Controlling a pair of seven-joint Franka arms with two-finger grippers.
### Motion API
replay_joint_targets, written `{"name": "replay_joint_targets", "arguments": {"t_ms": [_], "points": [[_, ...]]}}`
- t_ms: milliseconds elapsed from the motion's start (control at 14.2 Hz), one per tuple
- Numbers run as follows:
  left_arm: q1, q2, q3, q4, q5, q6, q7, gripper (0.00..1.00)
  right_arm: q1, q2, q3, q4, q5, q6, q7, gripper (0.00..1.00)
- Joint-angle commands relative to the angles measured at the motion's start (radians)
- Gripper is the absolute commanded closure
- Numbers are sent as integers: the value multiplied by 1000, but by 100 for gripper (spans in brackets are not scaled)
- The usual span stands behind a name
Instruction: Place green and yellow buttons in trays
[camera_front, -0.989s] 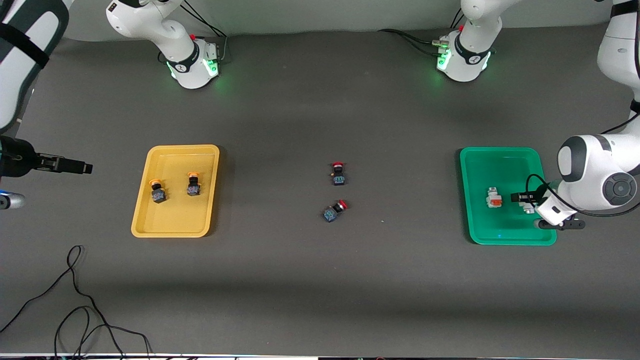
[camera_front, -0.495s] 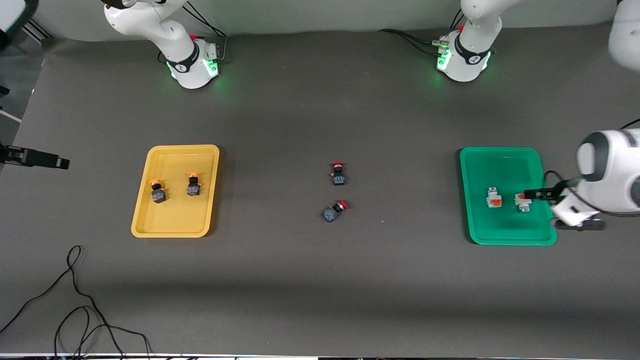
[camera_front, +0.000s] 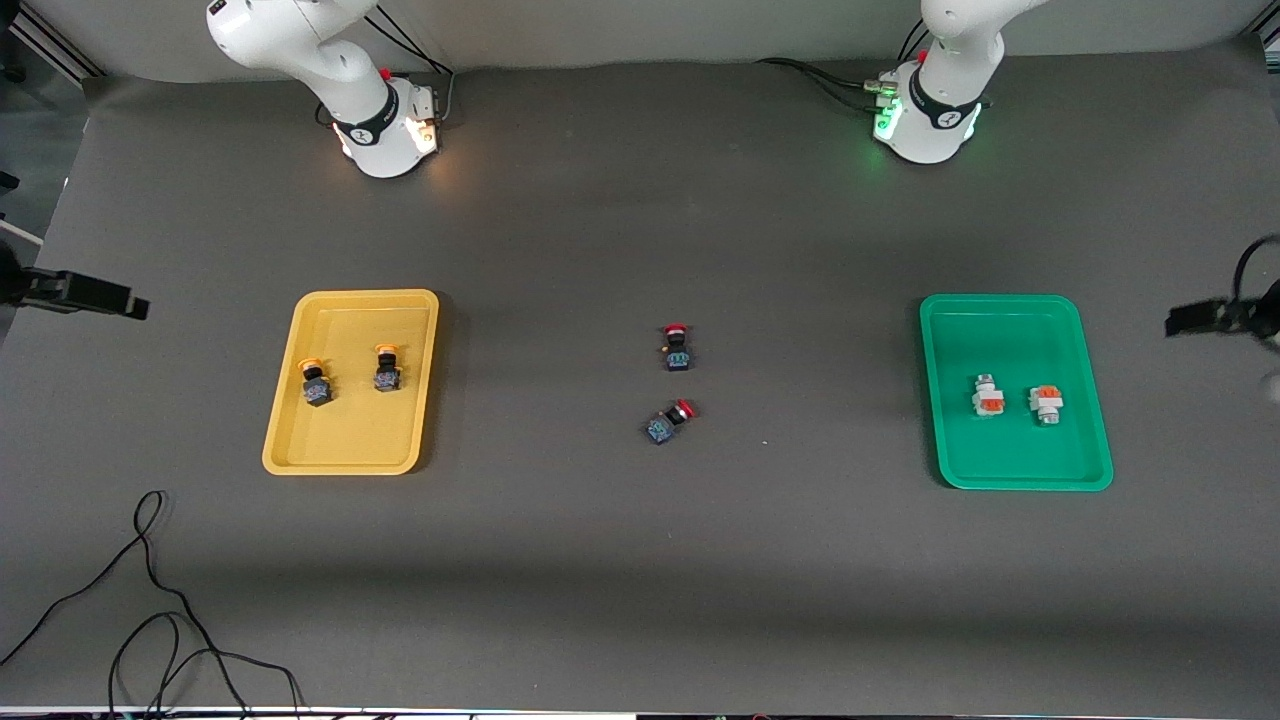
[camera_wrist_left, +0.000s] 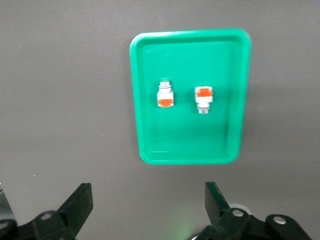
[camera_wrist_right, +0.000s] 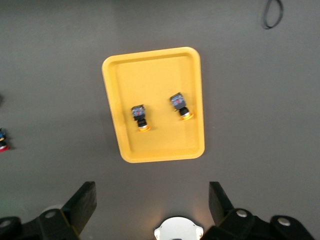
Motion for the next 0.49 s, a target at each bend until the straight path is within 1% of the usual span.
{"name": "replay_joint_targets", "arguments": {"t_ms": [0,71,141,212,283,353,424], "points": [[-153,-96,84,-8,-46,-47,2,0,-143,-78,229,-52,-83,28,28,0],[-226,-118,141,-8,-77,-64,-7,0,-246,-101,370,-68,-117,28,33,0],[-298,-137,199,-11,-96,-78,-10,0,-362,-136,514,-110,-134,34,59,0],[-369,-147,251,-14,-103,-81,-12,0,-471,-187,647,-169,-145,69,85,0],[-427,-154,296,-17,-108,-81,-13,0,-518,-230,712,-234,-146,102,91,0],[-465,-161,315,-25,-109,-81,-13,0,-518,-264,715,-283,-146,119,91,0],[-479,-162,318,-28,-114,-81,-21,0,-517,-276,715,-298,-145,123,91,0]]}}
